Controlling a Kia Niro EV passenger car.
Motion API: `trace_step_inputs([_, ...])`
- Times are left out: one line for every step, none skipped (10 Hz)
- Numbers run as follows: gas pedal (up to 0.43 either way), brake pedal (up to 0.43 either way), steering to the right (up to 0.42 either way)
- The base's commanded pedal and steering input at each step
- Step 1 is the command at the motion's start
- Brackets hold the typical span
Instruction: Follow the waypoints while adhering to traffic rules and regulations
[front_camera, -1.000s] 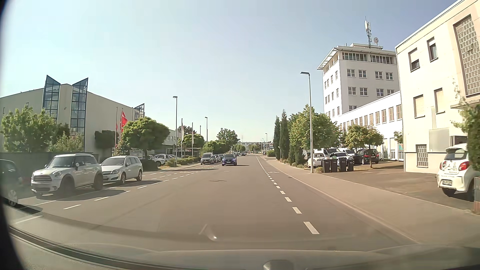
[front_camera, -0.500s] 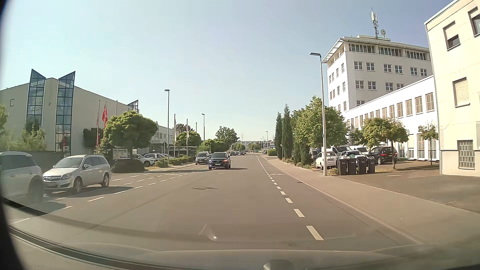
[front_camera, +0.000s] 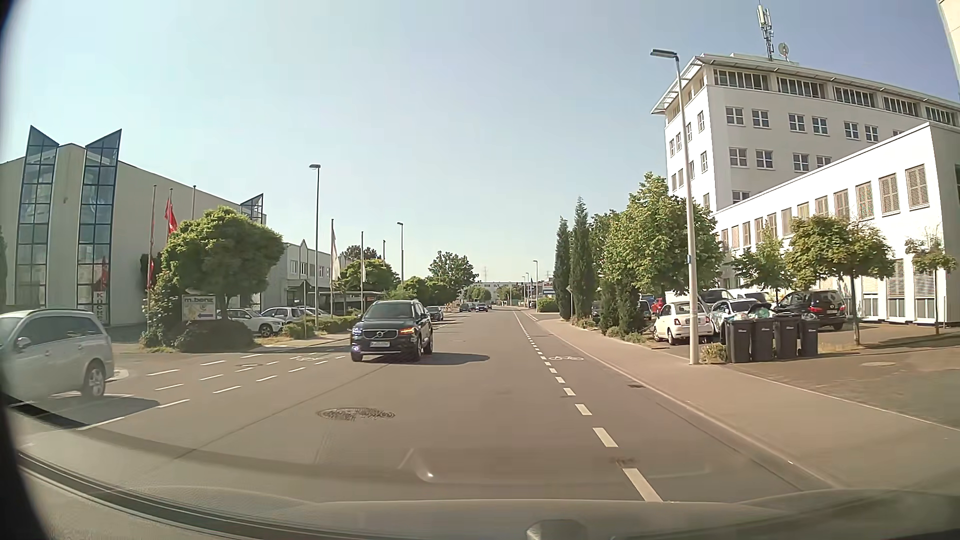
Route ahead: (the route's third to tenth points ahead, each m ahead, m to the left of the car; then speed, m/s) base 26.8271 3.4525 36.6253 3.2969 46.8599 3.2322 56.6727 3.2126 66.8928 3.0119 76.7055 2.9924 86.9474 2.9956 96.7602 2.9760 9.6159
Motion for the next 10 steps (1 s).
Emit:
trace_step_inputs([0.157, 0.012, -0.001])
trace_step_inputs([0.15, 0.018, -0.001])
trace_step_inputs([0.15, 0.012, -0.001])
trace_step_inputs([0.15, 0.018, -0.002])
trace_step_inputs([0.15, 0.018, -0.002])
trace_step_inputs([0.138, 0.018, -0.002])
trace_step_inputs([0.138, 0.018, -0.003])
trace_step_inputs([0.13, 0.012, -0.004])
trace_step_inputs([0.118, 0.018, -0.003])
trace_step_inputs([0.118, 0.018, -0.001])
